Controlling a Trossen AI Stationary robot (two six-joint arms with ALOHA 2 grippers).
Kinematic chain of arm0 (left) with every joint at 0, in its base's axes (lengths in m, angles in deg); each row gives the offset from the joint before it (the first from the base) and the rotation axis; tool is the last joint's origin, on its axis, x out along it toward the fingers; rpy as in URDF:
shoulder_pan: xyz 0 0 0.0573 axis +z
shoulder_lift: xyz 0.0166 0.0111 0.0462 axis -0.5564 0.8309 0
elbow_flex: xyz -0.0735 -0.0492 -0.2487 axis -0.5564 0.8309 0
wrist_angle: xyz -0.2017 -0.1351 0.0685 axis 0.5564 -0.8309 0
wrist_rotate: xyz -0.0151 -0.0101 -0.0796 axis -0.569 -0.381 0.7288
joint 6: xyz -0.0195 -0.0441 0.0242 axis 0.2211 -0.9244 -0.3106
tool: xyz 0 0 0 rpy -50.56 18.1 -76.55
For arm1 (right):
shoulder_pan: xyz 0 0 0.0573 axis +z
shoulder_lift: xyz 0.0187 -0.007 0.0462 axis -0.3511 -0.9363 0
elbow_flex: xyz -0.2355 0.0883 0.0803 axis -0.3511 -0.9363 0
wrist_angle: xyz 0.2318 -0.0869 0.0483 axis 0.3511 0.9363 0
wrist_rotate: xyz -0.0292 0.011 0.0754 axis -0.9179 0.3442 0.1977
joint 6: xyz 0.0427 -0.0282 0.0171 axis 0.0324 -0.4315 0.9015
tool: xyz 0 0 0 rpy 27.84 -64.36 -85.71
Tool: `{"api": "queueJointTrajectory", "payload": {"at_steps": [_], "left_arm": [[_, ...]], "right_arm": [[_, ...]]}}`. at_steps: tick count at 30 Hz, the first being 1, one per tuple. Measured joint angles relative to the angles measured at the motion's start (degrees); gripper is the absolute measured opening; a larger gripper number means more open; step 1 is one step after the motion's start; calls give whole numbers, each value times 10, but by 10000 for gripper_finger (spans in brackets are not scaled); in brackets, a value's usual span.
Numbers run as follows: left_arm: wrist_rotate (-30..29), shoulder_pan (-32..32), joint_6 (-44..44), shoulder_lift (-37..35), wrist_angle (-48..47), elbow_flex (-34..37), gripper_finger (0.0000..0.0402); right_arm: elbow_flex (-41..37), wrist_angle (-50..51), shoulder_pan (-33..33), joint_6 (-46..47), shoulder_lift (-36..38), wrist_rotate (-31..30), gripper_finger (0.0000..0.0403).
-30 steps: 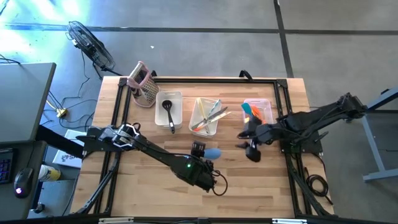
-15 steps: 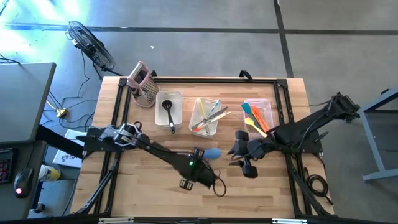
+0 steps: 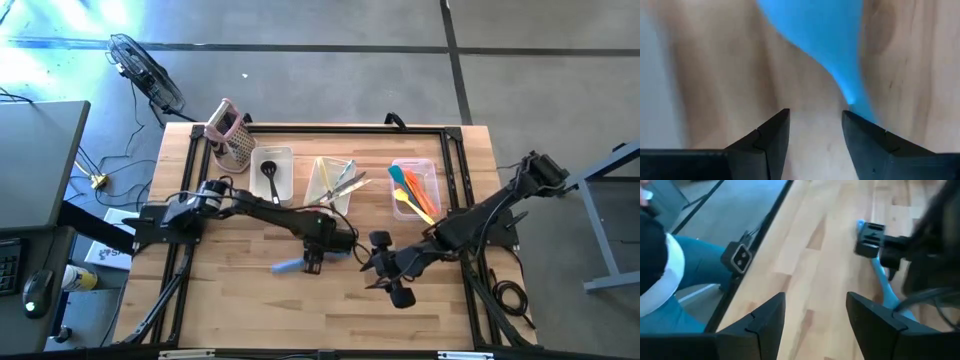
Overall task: Pick & Place Kitchen Items
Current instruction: Put the blue serving spoon into the left white bin
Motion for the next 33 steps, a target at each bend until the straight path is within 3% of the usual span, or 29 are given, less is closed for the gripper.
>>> {"api": "queueJointTrajectory", "payload": {"at_steps": [3,12,15,24,29,33], "left_arm": [[41,8,12,0,24,16,175],[28,6,11,-4,23,21,175],[27,6,-6,-4,-21,7,175],[14,2,-62,-5,-34,-38,175],[59,-7,-90,-5,-33,-41,175],[62,-18,-99,-5,-27,-41,175]], "right_arm": [[0,1,10,0,0,-1,203],[0,2,16,-19,0,-30,203],[0,2,16,-24,0,-30,203],[0,2,16,-30,0,-30,203],[0,2,16,-30,0,-30,203],[0,2,16,-31,0,-29,203]]}}
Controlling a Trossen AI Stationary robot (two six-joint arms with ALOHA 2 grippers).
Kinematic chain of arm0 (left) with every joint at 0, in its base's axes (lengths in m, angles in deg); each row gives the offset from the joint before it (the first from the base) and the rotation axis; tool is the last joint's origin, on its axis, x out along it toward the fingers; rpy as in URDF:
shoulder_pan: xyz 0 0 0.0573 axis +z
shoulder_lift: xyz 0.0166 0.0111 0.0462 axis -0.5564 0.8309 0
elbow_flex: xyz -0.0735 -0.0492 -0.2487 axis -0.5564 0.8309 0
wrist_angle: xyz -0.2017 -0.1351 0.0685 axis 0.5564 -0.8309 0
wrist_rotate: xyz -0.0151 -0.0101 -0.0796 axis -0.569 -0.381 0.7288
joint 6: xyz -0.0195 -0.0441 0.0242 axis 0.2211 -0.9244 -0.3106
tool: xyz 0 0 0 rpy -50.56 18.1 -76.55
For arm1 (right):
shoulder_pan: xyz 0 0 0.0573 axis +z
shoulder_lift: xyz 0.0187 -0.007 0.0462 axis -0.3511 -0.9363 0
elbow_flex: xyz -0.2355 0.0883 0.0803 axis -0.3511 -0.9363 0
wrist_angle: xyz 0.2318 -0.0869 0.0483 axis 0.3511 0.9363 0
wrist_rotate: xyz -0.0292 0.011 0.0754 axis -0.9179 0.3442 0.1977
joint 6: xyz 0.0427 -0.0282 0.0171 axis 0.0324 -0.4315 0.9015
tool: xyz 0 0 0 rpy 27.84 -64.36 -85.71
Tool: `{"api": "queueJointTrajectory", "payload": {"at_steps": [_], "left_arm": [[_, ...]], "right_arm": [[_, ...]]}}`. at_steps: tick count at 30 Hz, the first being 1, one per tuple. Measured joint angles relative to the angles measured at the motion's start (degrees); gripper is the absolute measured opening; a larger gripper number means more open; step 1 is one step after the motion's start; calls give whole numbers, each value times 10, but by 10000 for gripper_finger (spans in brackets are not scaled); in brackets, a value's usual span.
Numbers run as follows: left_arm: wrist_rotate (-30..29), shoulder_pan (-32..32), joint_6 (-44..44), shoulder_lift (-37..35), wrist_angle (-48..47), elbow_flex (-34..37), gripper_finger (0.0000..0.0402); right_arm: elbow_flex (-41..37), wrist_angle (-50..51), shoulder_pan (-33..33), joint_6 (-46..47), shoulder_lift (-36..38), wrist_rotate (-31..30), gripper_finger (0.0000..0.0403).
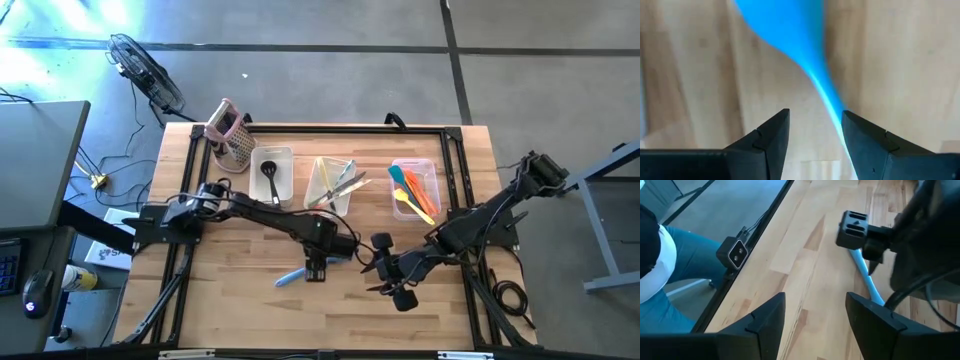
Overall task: Pick & Place Kitchen Items
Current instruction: Put the blue serving spoon into the left white bin
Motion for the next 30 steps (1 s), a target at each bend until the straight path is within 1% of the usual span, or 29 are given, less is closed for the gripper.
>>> {"api": "queueJointTrajectory", "payload": {"at_steps": [6,14,24,30], "left_arm": [[15,-15,-5,0,14,0,175],[-4,-14,-21,0,15,0,175],[4,-14,-25,0,41,0,175],[5,-14,-34,0,71,36,175]], "right_arm": [[0,0,0,-2,0,1,203],[0,0,0,2,0,-1,203],[0,-1,0,4,0,-1,203],[0,0,0,4,0,-3,203]]}}
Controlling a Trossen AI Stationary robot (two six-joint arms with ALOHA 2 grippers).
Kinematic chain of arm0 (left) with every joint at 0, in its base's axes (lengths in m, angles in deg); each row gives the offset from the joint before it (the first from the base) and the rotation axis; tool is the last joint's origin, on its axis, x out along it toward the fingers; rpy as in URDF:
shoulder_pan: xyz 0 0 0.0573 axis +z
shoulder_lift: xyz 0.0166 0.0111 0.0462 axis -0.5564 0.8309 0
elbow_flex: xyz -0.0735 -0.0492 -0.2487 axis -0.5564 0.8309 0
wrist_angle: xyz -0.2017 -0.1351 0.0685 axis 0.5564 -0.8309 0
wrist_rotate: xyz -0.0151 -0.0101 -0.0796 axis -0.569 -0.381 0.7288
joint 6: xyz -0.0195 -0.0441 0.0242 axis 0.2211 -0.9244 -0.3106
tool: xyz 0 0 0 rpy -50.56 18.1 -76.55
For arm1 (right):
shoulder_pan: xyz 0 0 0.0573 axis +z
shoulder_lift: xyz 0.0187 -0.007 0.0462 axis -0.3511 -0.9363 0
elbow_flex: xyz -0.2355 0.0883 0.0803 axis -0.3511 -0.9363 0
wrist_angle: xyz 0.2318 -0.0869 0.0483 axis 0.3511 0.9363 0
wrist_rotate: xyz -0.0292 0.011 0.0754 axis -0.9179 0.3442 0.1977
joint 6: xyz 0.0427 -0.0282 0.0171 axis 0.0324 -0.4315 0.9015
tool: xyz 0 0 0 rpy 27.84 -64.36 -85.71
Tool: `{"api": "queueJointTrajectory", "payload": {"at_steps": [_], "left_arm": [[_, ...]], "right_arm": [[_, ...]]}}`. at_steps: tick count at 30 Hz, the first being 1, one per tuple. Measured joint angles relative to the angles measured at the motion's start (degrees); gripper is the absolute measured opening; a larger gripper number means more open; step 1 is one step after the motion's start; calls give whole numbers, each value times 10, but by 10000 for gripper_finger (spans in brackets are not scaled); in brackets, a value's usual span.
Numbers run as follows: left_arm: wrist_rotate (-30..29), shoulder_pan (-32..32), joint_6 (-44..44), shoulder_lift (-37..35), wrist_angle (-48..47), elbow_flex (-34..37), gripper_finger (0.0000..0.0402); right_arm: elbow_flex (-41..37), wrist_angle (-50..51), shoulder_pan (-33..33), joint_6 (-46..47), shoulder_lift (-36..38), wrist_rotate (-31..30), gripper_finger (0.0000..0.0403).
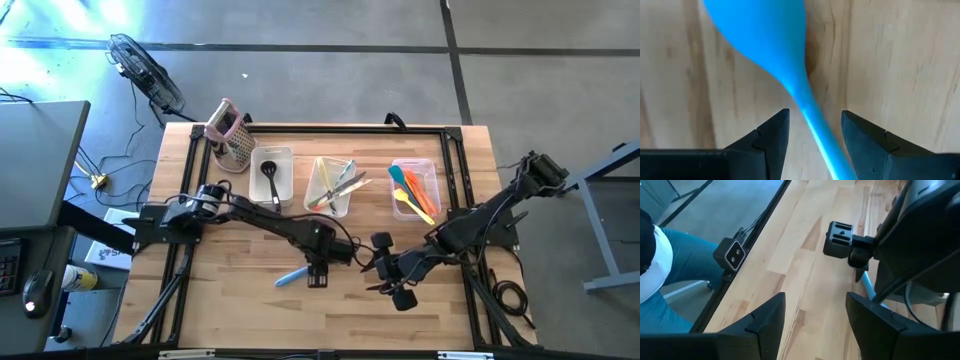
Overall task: Pick & Place Kitchen Items
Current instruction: Put the blue serving spoon into the left white bin
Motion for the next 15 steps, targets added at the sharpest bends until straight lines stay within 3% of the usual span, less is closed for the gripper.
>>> {"api": "queueJointTrajectory", "payload": {"at_steps": [10,15], "left_arm": [[-10,0,-20,-6,87,77,175],[-65,-3,-60,-7,126,129,175]], "right_arm": [[0,0,0,0,0,1,203],[0,-1,0,5,0,2,203]]}}
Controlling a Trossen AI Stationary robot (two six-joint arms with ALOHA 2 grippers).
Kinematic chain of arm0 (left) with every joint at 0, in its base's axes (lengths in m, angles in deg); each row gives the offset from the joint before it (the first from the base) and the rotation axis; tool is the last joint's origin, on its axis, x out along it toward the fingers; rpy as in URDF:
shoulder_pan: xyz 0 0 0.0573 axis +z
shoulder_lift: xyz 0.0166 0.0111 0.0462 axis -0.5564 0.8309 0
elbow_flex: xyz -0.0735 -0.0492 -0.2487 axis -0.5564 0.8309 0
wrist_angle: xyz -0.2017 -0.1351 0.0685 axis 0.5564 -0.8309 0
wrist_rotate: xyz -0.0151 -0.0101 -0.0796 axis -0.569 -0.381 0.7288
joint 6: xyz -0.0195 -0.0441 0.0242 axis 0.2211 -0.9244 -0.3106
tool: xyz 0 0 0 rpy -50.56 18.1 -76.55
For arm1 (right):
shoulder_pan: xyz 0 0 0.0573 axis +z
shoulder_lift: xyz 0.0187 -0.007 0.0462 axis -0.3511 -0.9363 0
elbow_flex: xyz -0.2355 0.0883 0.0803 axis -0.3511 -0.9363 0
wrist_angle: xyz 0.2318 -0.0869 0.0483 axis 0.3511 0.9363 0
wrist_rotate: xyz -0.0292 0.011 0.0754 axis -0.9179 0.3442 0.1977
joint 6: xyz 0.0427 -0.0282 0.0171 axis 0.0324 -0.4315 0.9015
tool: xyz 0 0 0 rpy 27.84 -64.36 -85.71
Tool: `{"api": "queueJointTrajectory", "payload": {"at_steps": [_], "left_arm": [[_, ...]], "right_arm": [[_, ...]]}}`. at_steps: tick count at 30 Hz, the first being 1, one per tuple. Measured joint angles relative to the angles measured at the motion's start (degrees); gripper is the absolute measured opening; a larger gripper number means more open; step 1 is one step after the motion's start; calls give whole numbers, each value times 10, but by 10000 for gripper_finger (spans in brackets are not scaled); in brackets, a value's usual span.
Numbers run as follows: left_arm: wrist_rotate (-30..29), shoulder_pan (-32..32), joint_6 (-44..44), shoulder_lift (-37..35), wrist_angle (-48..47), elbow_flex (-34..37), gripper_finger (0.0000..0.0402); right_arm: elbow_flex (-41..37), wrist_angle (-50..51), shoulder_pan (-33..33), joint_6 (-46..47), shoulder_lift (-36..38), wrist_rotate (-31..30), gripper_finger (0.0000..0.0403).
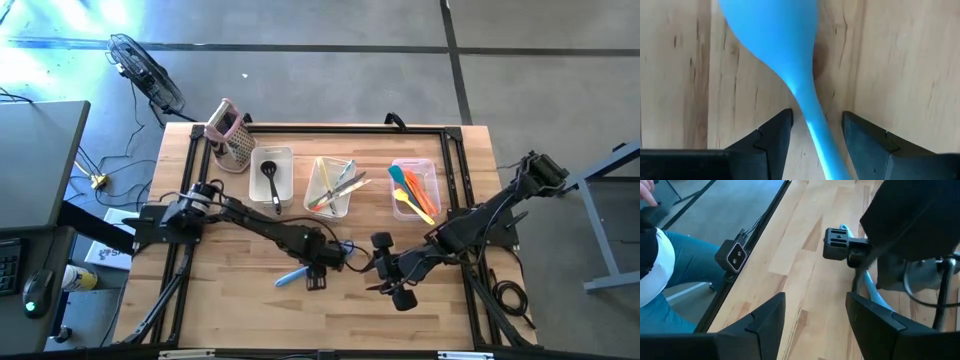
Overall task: Pick & Place Kitchen Items
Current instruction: Put the blue serving spoon into the left white bin
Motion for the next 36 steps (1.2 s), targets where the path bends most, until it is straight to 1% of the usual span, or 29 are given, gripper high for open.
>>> {"api": "queueJointTrajectory", "payload": {"at_steps": [4,6,8,12,13,19,21,26,29,31,36], "left_arm": [[-9,0,-29,-1,11,20,171],[-12,0,-37,-2,15,25,156],[-21,-6,-45,-2,14,25,128],[-47,-16,-51,-2,13,26,40],[-51,-19,-54,-2,12,26,27],[-92,-42,-64,-2,5,26,26],[-111,-53,-63,1,-14,17,26],[-151,-84,-59,8,-112,-43,26],[-174,-100,-60,11,-219,-95,26],[-187,-108,-73,15,-275,-139,25],[-255,-125,-121,10,-439,-257,25]], "right_arm": [[0,0,0,8,0,-8,203],[0,0,0,8,0,-13,203],[0,0,0,11,0,-14,203],[0,-2,0,23,0,-15,203],[0,-2,0,25,0,-15,203],[0,-3,0,33,0,-15,203],[0,-3,0,38,0,-15,203],[0,-4,0,38,0,-15,203],[0,-9,0,38,0,-14,203],[0,-9,0,38,0,-14,203],[0,-9,0,38,0,-15,203]]}}
